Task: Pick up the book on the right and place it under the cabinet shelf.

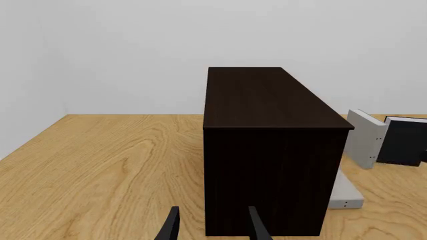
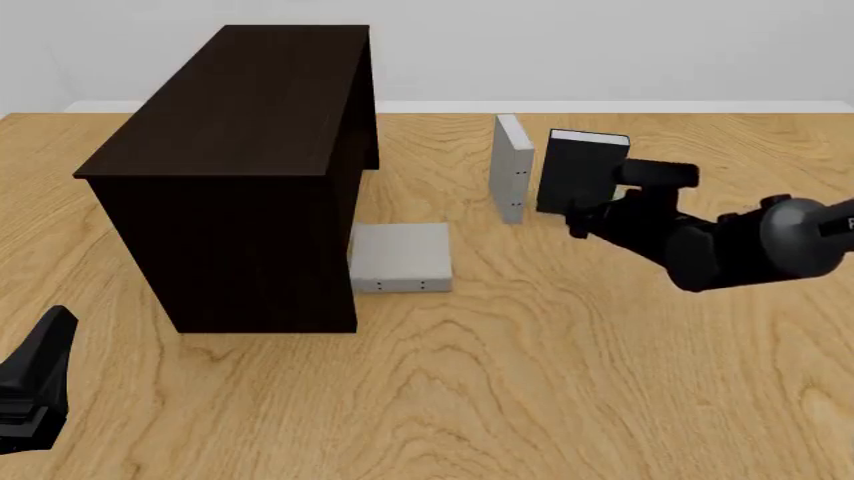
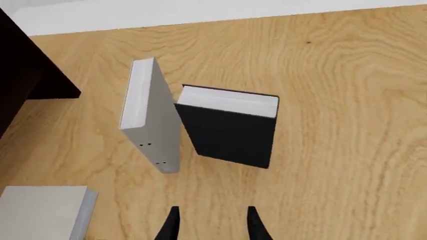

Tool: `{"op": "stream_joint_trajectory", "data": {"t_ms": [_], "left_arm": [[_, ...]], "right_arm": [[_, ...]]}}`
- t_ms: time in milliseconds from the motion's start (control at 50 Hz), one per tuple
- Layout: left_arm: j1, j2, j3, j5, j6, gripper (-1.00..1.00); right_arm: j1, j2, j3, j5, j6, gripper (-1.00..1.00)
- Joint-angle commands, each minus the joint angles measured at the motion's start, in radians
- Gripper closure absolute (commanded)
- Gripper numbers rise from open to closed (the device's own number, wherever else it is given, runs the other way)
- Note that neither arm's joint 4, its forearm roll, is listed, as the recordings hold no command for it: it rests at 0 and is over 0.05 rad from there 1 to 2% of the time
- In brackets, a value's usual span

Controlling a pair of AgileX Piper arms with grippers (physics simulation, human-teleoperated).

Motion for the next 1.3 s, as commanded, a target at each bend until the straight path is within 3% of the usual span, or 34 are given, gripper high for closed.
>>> {"op": "stream_joint_trajectory", "data": {"t_ms": [20,700,1300], "left_arm": [[0.000,0.000,0.000,0.000,0.000,-1.00],[0.000,0.000,0.000,0.000,0.000,-1.00],[0.000,0.000,0.000,0.000,0.000,-1.00]], "right_arm": [[0.002,0.011,-0.017,0.011,-0.087,-1.00],[0.115,0.153,-0.123,0.028,-0.167,-1.00],[0.186,0.238,-0.189,0.051,-0.151,-1.00]]}}
